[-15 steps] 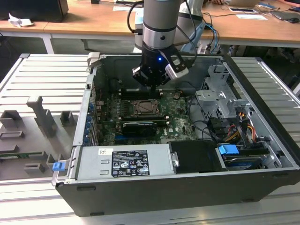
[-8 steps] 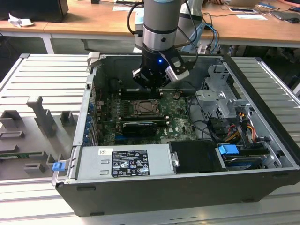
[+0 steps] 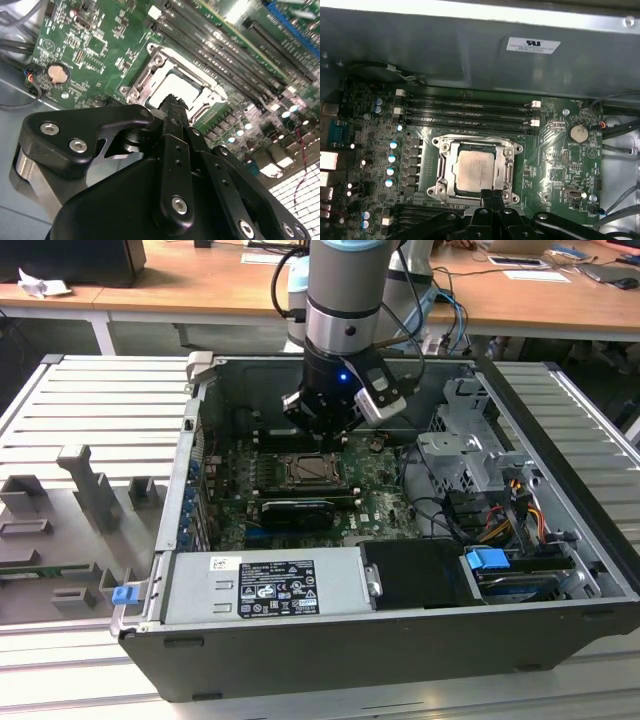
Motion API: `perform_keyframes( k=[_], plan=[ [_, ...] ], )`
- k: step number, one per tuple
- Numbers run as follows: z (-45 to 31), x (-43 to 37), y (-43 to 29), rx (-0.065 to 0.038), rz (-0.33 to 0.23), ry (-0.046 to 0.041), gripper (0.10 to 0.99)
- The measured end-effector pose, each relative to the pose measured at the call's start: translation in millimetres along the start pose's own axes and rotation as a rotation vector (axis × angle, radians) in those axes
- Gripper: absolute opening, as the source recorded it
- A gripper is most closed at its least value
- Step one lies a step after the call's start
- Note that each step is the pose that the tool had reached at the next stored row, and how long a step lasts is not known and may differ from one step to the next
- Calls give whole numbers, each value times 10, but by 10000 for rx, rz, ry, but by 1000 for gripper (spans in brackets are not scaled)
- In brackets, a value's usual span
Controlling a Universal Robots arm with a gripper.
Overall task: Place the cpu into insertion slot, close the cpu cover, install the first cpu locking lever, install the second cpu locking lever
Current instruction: 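Install the second cpu locking lever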
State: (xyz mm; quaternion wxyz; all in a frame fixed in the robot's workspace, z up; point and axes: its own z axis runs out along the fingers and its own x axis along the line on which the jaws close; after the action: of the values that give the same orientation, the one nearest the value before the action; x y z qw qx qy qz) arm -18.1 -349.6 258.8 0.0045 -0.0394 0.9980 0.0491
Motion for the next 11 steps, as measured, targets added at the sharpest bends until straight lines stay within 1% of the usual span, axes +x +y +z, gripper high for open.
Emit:
perform_keyframes(
  k=[4,11],
  plan=[
    [2,3,-29,-1,1,-1,106],
    [13,3,-33,1,1,1,106]
  ],
)
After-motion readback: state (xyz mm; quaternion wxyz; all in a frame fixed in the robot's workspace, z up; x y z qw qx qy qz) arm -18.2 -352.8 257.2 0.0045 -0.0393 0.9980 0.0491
